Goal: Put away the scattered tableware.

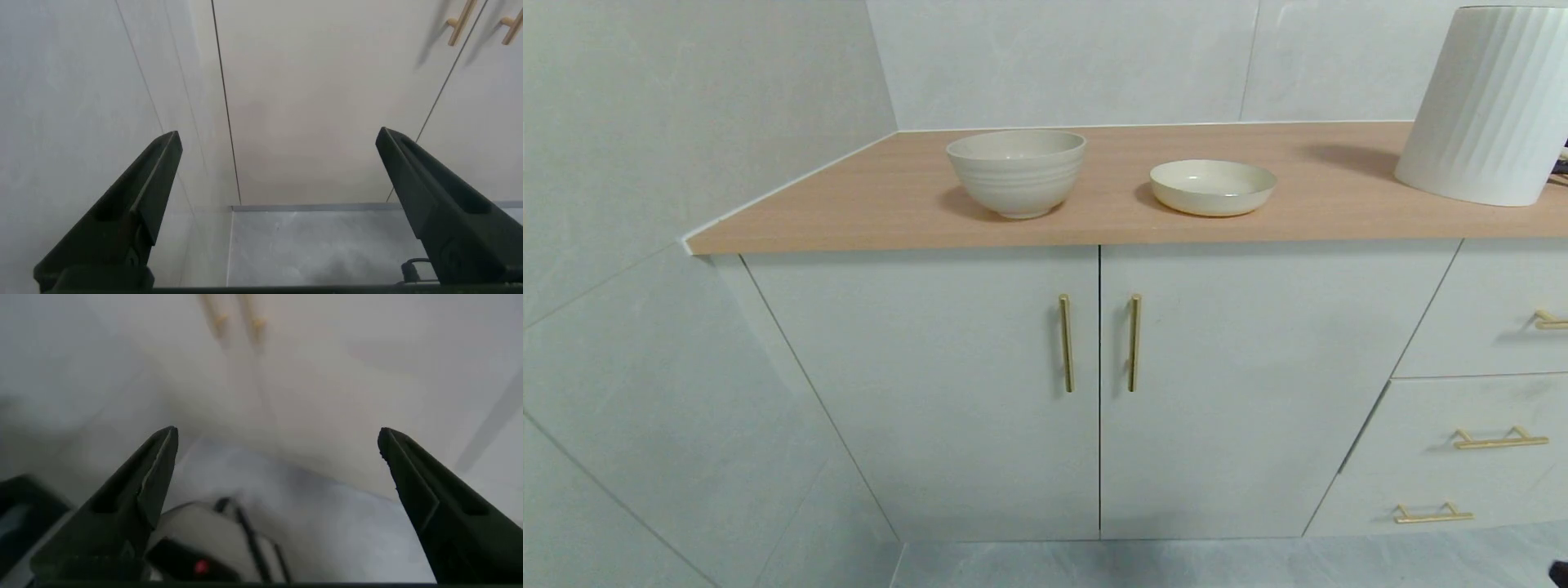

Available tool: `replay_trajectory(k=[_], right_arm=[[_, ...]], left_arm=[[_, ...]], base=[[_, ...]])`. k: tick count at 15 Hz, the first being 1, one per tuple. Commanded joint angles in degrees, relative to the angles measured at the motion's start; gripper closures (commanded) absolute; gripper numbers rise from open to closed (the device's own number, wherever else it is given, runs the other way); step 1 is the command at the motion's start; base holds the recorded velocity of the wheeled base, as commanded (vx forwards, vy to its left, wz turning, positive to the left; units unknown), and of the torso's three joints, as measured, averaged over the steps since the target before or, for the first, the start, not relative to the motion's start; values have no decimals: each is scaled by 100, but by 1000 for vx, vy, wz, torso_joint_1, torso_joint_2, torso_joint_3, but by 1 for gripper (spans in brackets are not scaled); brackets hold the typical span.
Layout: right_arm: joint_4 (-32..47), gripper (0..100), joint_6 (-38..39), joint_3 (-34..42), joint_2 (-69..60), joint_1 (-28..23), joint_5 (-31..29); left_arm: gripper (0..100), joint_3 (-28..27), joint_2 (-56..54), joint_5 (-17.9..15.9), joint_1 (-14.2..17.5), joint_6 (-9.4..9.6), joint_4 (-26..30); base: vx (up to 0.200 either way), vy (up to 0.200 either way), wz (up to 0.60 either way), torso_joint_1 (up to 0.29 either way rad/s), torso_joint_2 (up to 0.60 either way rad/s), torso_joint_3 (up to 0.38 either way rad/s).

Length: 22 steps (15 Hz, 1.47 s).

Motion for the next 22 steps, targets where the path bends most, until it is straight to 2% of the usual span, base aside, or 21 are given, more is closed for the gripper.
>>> replay_trajectory(k=[1,2,4,9,12,15,16,22], right_arm=[[-1148,0,14,-857,2981,1445,-32],[-1473,0,14,-1059,3526,1717,-216],[-1966,0,32,-1586,4545,1928,-260],[-2036,0,366,-3230,6180,2192,-243],[-2256,0,436,-3335,6646,2262,-243],[-3477,0,524,-3212,7208,2297,-269],[-3820,0,761,-3195,7305,2306,-269],[-4664,0,1333,-3274,7604,2315,-295]], left_arm=[[0,0,0,1,2,-1,-1],[0,0,0,1,2,-1,-1],[0,0,0,1,2,-1,-1],[0,0,0,1,2,-1,-1],[0,0,0,1,2,-1,-1],[0,0,0,1,2,-1,-10],[0,0,0,1,2,-1,-1],[0,0,0,1,2,-1,-1]], base=[[0,0,0,0,0,0],[0,0,0,0,0,0],[0,0,0,0,0,0],[0,0,0,0,0,0],[0,0,0,0,0,0],[0,0,0,0,0,0],[0,0,0,0,0,0],[0,0,0,0,0,0]])
